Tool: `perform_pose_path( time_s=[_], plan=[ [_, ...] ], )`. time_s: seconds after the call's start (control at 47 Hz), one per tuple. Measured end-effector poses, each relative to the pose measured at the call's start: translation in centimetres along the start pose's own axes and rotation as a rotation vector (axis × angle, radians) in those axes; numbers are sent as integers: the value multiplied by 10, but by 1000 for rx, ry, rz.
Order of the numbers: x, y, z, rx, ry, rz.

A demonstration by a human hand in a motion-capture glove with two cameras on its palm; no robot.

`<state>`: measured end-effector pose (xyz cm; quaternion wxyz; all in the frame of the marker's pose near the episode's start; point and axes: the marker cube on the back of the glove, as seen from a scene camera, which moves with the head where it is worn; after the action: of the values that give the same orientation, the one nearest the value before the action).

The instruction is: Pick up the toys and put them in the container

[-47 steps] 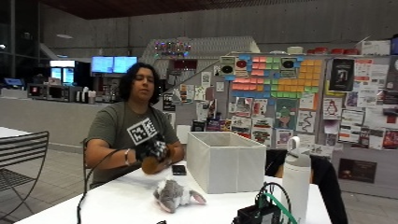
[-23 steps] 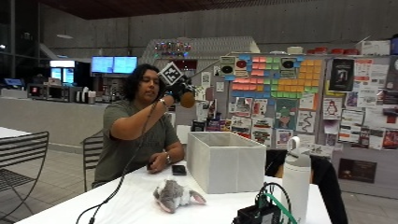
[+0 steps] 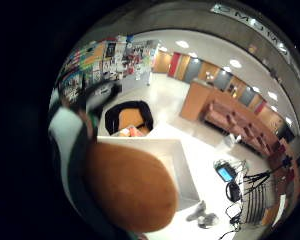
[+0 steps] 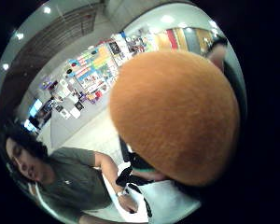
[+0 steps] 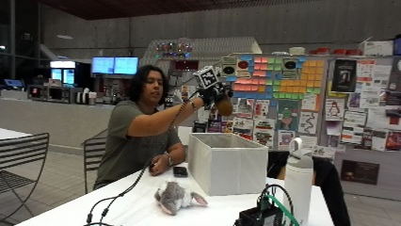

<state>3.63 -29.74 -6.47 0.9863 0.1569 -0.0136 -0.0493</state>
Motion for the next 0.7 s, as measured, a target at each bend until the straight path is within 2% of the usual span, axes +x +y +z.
perform_pose_path(
  time_s=[0.085,0.149,0.213,0.255,0.362,0.447,0.575,0.703],
  plan=[
    [-11,6,9,-158,20,52],
    [-2,19,6,-186,69,100],
    [14,42,-3,-193,101,216],
    [36,69,-11,-194,112,271],
    [110,148,-14,-199,345,487],
    [146,211,-2,-205,280,692],
    [194,306,41,-312,148,941],
    [228,376,90,-460,238,1052]
  ],
)
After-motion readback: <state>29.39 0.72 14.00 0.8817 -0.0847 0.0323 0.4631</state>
